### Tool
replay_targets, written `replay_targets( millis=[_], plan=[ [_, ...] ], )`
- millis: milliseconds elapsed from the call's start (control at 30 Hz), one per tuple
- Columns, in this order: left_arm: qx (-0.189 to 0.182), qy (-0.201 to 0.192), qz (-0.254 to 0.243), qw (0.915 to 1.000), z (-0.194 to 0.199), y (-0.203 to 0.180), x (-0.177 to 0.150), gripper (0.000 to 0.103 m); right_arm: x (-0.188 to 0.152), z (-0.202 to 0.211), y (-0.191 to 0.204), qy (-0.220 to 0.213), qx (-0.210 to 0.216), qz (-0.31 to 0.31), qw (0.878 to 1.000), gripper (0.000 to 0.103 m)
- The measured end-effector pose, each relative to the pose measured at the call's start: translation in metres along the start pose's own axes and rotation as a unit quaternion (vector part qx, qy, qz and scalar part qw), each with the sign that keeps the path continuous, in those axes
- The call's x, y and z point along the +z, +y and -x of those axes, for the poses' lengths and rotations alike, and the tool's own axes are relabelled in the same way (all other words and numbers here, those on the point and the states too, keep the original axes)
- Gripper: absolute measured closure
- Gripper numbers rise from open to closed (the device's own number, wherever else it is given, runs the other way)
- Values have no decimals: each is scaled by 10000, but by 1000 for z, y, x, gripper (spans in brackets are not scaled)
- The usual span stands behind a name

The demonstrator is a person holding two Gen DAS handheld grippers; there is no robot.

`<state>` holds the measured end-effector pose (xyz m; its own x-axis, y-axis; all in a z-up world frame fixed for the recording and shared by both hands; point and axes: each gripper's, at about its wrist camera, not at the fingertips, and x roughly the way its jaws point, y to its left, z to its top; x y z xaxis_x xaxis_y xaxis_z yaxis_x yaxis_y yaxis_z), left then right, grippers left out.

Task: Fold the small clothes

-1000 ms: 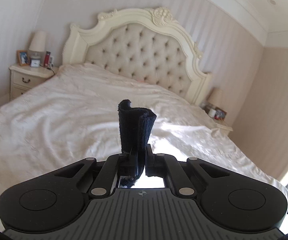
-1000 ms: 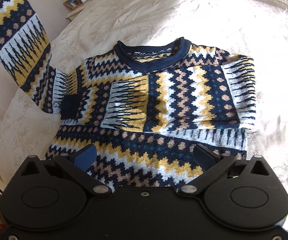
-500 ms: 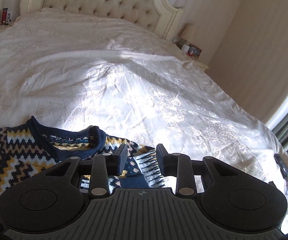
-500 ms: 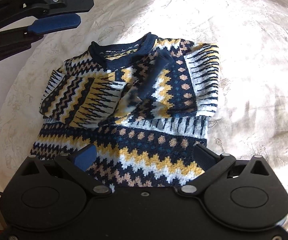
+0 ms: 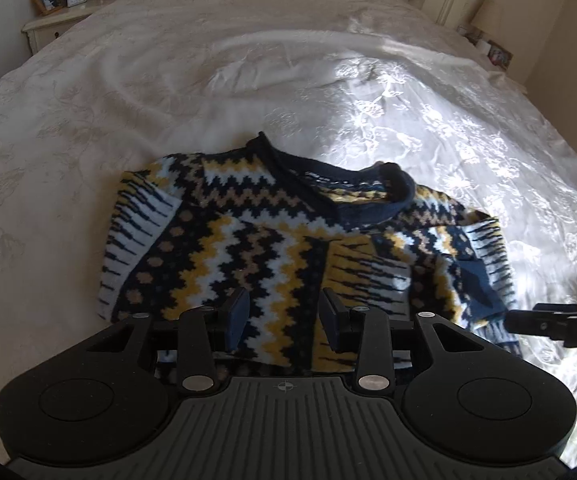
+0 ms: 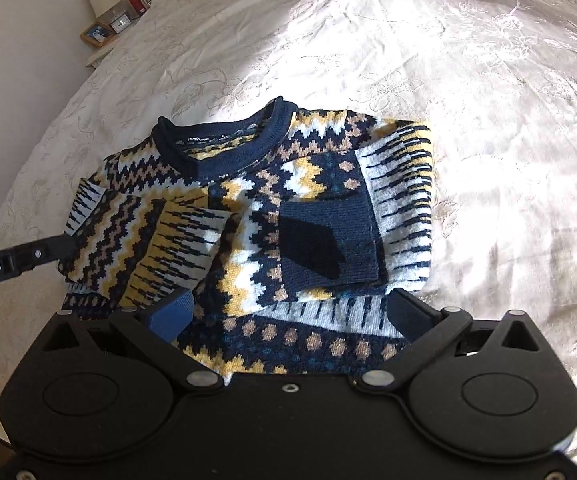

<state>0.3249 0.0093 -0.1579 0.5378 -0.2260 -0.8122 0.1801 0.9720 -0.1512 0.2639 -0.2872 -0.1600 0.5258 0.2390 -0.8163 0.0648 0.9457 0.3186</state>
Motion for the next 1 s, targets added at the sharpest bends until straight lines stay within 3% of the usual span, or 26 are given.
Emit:
replay_targets(
  millis=[167, 433, 667, 800, 1000],
  plan=[
    [274, 195, 94, 9994, -14, 33, 1, 66, 13, -12, -4, -40, -84, -12, 10000, 1],
    [415, 517, 153, 9977, -56, 55, 10, 66, 29, -26, -17, 0, -82, -85, 9999, 1],
    [364, 740, 267, 9962, -73, 64, 6, 65, 37, -47, -26, 226, 129, -83, 9996, 2],
    [305, 740, 391, 9960, -74, 67, 6, 64, 37, -60, -30, 368, 263, -123, 9989, 11],
    [214, 716, 476, 9961, -77, 70, 6, 62, 38, -72, -28, 591, 136, -103, 9981, 11]
  ],
)
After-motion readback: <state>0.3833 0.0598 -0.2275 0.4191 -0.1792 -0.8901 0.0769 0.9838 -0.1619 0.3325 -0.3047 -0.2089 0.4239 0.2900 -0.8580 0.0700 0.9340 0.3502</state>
